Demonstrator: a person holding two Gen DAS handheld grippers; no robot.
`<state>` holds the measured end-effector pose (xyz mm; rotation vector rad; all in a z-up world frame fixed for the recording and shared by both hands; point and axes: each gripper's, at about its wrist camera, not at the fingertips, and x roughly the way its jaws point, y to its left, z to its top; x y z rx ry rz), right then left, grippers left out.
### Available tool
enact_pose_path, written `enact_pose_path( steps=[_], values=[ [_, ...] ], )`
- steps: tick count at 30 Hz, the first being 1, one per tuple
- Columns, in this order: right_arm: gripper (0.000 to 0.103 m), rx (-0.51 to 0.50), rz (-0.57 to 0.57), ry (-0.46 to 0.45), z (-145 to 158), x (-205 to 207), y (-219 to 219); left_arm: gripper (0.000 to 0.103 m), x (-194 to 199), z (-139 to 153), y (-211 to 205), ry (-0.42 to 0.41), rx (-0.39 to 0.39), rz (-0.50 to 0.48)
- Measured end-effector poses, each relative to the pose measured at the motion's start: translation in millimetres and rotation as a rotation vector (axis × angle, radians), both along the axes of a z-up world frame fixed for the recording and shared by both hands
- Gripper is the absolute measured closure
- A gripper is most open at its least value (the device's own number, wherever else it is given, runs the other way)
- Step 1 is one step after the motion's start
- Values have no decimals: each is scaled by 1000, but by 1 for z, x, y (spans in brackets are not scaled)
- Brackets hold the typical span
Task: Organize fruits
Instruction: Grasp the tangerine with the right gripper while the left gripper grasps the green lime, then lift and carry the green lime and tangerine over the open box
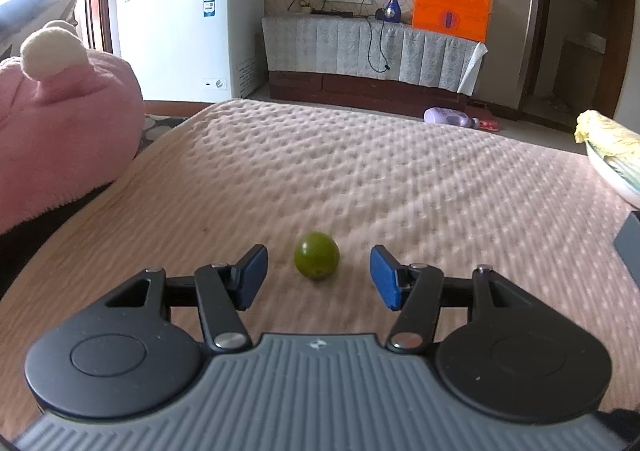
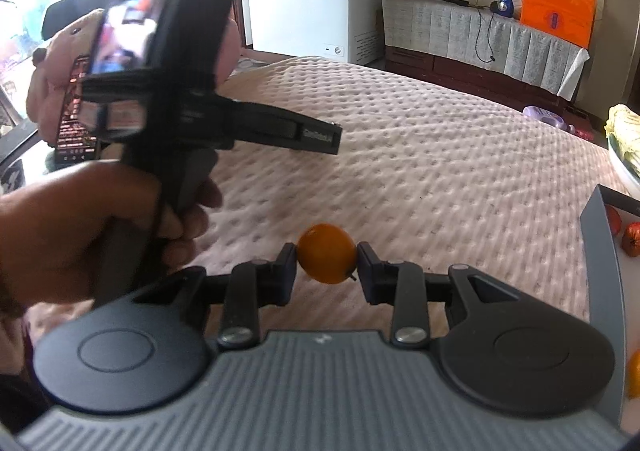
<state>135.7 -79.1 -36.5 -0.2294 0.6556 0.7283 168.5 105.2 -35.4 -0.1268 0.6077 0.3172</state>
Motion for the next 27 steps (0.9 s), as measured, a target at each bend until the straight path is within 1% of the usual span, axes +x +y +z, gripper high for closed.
enact_pose_path(
  steps=[1, 2, 3, 4, 5, 6, 12, 15, 18, 23, 27],
  values=[
    [68, 2, 1, 0, 0, 0, 0, 45, 2, -1, 1, 3, -2, 0],
    [68, 3, 1, 0, 1, 1, 0, 51, 4, -1, 2, 3, -9, 0],
    [68, 5, 1, 0, 1, 1, 0, 54, 5, -1, 3, -3, -16, -2],
    [68, 5, 0, -1, 1, 1, 0, 60, 6, -2, 3, -3, -18, -4],
    [68, 5, -1, -2, 1, 1, 0, 69, 6, -3, 3, 3, -17, -4],
    [68, 6, -3, -2, 1, 1, 0, 73, 7, -3, 2, 10, -18, 0],
    [68, 13, -18, -3, 4, 1, -3, 75, 4, -4, 5, -2, -36, 18],
    [68, 16, -21, -8, 7, -1, -4, 75, -1, -3, 3, 3, -34, 8],
    [68, 14, -20, -13, 9, -4, -6, 75, -11, 1, -2, 4, -15, -7],
    [68, 36, -34, -17, 18, -12, -12, 75, -31, 11, -8, -3, -22, -23],
    [68, 43, -42, -28, 23, -19, -16, 75, -46, 21, -19, -8, -4, -38]
  ],
)
